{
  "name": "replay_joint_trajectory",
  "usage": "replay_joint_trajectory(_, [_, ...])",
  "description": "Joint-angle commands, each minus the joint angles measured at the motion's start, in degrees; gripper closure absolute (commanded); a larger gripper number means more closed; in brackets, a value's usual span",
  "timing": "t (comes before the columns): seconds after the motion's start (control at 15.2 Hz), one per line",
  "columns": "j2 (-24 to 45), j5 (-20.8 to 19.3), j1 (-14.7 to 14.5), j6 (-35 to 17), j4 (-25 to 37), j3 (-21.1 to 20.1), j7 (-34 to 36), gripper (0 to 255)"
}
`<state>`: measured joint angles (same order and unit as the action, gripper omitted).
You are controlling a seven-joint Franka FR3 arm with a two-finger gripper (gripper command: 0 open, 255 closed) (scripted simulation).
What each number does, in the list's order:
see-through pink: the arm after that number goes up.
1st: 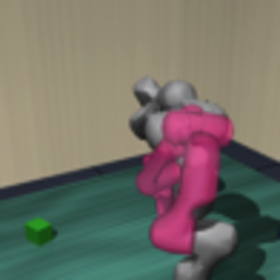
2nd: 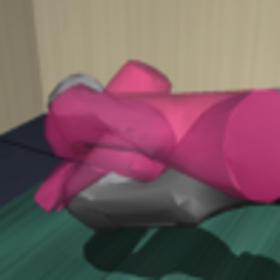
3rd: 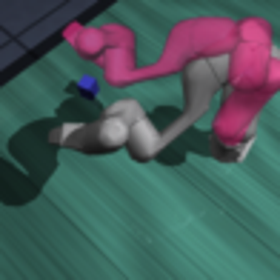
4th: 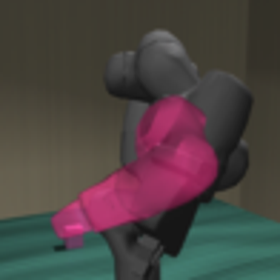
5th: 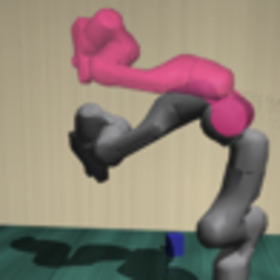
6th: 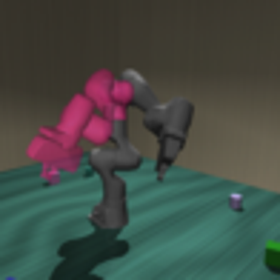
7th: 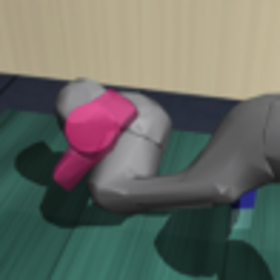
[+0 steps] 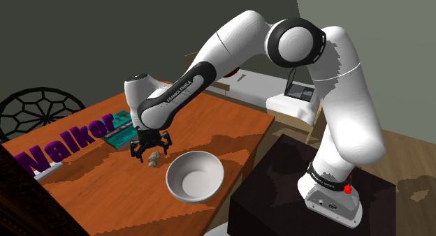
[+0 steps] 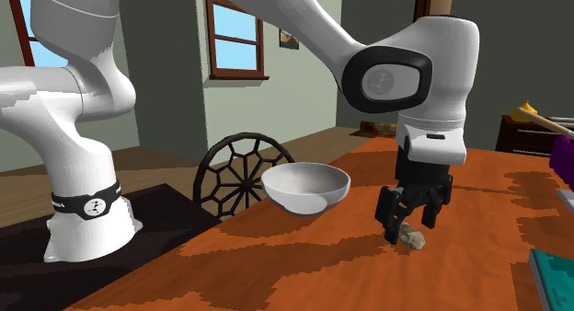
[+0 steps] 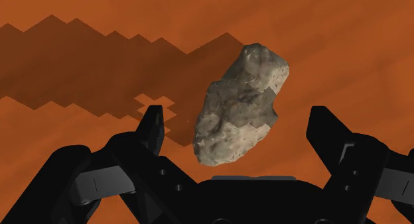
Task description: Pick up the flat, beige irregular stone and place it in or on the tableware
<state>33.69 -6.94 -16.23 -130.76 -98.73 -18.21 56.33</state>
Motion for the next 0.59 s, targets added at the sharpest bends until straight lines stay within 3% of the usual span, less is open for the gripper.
replay_joint_trajectory(0.0, [0.01, -0.01, -0.01, -0.02, 0.0, 0.0, 0.01, 0])
replay_joint_trajectory(0.13, [0.01, 0.0, 0.0, -0.01, 0.0, 0.0, 0.0, 0])
replay_joint_trajectory(0.2, [0.01, 0.0, 0.0, -0.01, 0.0, 0.0, 0.0, 255])
replay_joint_trajectory(0.53, [0.01, -0.01, -0.01, -0.01, 0.01, 0.0, 0.01, 255])
